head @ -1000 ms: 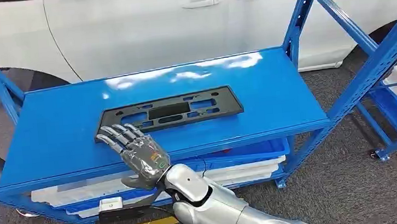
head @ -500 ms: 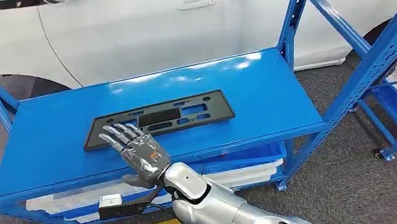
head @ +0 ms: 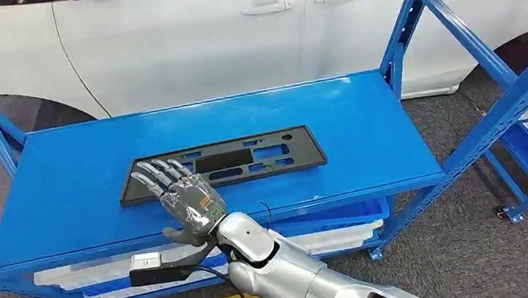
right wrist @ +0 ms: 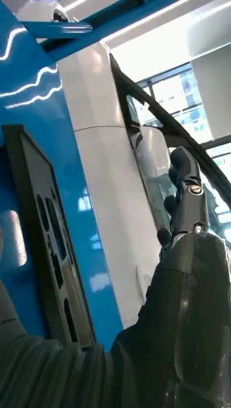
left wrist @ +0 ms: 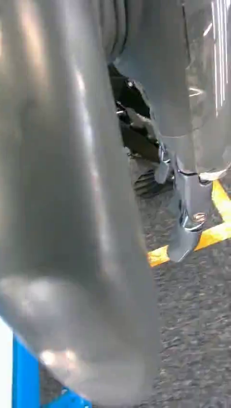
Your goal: Take the parts from the cabinet and place them on the table.
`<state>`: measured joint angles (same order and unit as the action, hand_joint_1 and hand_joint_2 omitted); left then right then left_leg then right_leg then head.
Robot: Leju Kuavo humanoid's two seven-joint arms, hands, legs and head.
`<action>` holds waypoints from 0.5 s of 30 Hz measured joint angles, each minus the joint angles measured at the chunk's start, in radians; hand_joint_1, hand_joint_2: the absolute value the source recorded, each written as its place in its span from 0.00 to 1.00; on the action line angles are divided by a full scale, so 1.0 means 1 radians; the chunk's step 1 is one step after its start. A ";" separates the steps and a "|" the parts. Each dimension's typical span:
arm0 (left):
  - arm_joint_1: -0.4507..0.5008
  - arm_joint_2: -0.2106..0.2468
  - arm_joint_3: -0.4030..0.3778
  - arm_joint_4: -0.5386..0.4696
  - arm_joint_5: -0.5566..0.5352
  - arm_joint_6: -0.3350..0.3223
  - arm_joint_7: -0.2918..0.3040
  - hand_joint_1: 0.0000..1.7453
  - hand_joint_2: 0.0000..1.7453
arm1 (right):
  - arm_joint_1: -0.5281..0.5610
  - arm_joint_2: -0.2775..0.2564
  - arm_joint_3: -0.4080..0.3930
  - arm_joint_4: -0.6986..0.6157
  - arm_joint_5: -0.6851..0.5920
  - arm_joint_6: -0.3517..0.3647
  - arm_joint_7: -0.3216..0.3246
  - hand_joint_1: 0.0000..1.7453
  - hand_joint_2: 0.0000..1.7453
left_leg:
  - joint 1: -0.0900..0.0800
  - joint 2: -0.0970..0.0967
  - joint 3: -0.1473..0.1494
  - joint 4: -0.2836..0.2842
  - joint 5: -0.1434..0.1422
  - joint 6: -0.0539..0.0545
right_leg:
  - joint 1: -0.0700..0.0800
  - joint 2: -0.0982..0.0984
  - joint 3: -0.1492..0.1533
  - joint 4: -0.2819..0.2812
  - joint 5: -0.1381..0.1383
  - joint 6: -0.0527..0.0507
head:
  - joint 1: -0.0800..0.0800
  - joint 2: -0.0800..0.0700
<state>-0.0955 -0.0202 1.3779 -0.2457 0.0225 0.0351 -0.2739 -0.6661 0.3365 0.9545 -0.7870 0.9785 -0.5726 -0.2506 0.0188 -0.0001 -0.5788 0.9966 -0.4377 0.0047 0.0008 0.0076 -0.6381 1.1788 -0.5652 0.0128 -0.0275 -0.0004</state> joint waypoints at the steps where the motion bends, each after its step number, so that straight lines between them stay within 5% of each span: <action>1: 0.000 0.000 0.000 0.000 0.000 0.000 -0.001 0.00 0.00 | 0.001 0.000 0.000 0.005 0.000 0.000 0.000 0.00 1.00 | 0.000 0.000 0.001 0.000 -0.002 0.003 | -0.001 0.000 -0.047 0.082 -0.027 0.002 | 0.000 0.000; 3: 0.001 0.000 0.000 0.000 0.000 0.002 -0.001 0.00 0.00 | 0.004 0.000 0.000 0.017 0.000 -0.003 -0.001 0.00 1.00 | 0.000 -0.001 0.007 0.001 -0.008 0.002 | -0.005 -0.001 -0.098 0.148 -0.020 0.004 | 0.000 0.000; 4: 0.001 0.000 0.000 0.000 0.000 0.002 0.000 0.00 0.00 | 0.003 0.000 -0.001 0.023 0.000 -0.005 -0.002 0.00 1.00 | 0.000 -0.002 0.012 0.001 -0.011 0.001 | -0.005 -0.001 -0.087 0.109 0.018 0.002 | 0.000 0.000; 6: 0.001 0.000 0.000 0.000 0.000 0.002 0.000 0.00 0.00 | 0.000 0.002 -0.004 0.032 0.000 -0.011 -0.003 0.00 1.00 | -0.001 -0.005 0.028 0.001 -0.021 -0.005 | -0.004 -0.001 -0.010 -0.071 0.125 -0.009 | 0.001 0.000; 7: 0.001 -0.002 0.000 0.000 0.000 0.002 0.000 0.00 0.00 | -0.001 0.003 -0.005 0.035 0.000 -0.014 -0.004 0.00 1.00 | 0.000 -0.005 0.032 0.001 -0.025 -0.008 | -0.002 -0.002 0.022 -0.148 0.153 -0.019 | 0.001 0.000; 11: 0.000 -0.004 0.000 0.000 0.000 0.002 0.000 0.00 0.00 | -0.007 0.008 -0.009 0.048 -0.001 -0.018 -0.006 0.00 1.00 | -0.003 -0.003 0.034 -0.003 -0.033 -0.031 | 0.008 0.001 0.031 -0.168 0.133 -0.032 | 0.000 0.000; 13: -0.001 -0.005 0.000 0.000 0.000 0.002 0.000 0.00 0.00 | -0.010 0.014 -0.012 0.053 -0.001 -0.021 -0.006 0.00 1.00 | -0.002 -0.001 0.039 0.010 -0.046 -0.041 | -0.003 0.002 0.052 -0.190 0.138 -0.041 | -0.001 0.000; 15: -0.001 -0.005 0.000 0.000 0.000 0.004 -0.002 0.00 0.00 | -0.017 0.020 -0.013 0.059 0.000 -0.022 -0.006 0.00 1.00 | 0.000 -0.001 -0.026 0.138 -0.106 -0.050 | -0.004 0.000 0.062 -0.194 0.134 -0.050 | -0.006 0.000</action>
<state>-0.0968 -0.0256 1.3779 -0.2457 0.0225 0.0393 -0.2758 -0.6834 0.3567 0.9415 -0.7278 0.9785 -0.5943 -0.2567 0.0190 -0.0016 -0.6045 1.1348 -0.5439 -0.0453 -0.0036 0.0075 -0.5766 0.9851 -0.4316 -0.0369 -0.0332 -0.0004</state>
